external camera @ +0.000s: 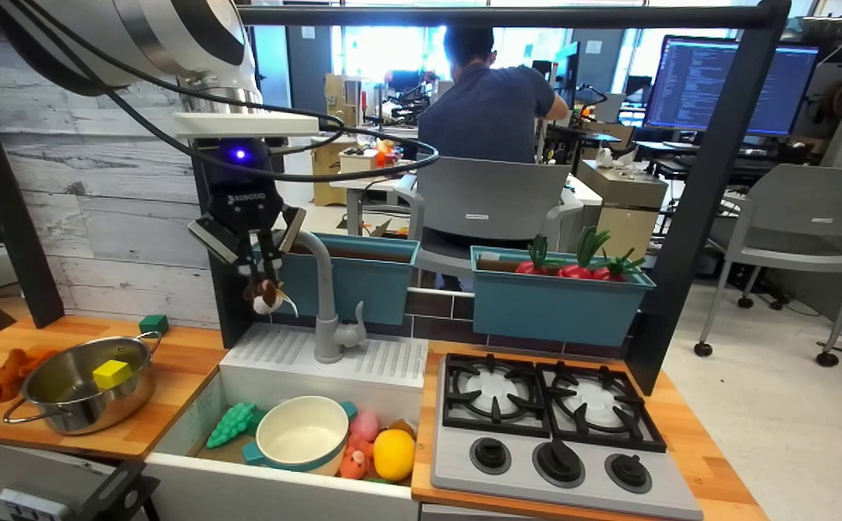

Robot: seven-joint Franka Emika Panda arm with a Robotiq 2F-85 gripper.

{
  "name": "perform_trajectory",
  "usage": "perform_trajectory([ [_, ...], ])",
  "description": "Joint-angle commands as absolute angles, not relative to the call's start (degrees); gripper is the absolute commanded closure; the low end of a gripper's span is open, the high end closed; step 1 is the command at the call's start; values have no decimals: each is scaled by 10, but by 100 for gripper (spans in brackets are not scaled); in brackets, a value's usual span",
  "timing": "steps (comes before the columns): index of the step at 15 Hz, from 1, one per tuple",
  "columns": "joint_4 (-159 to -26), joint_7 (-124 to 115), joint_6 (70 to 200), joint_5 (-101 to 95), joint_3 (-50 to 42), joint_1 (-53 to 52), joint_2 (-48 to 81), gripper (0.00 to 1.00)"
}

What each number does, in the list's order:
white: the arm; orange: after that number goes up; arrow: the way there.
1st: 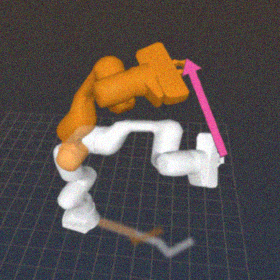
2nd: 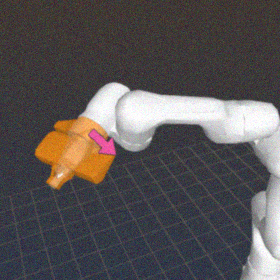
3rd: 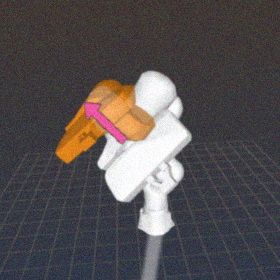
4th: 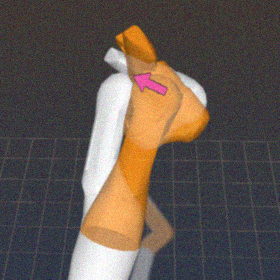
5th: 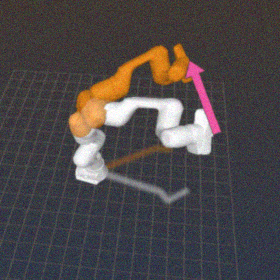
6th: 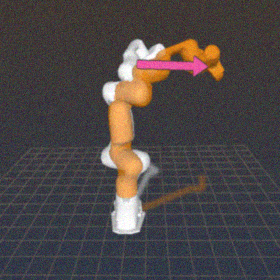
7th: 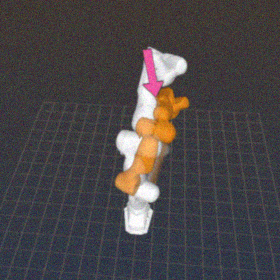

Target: Remove the toy from the stove and put it on the base top on the left

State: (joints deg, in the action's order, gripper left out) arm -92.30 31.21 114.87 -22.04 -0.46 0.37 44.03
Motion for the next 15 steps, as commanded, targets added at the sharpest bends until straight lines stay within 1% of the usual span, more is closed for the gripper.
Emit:
perform_trajectory([
  [1, -1024, 294, 1183, -261, -6, -5, 373, 97],
  [5, -1113, 279, 1237, -294, -5, -3, 319, 97],
  [8, -1144, 286, 1295, -308, 1, 0, 300, 97],
  [10, -1142, 292, 1328, -304, 8, -1, 303, 97],
  [15, -1104, 353, 1355, -292, 42, -10, 322, 97],
])
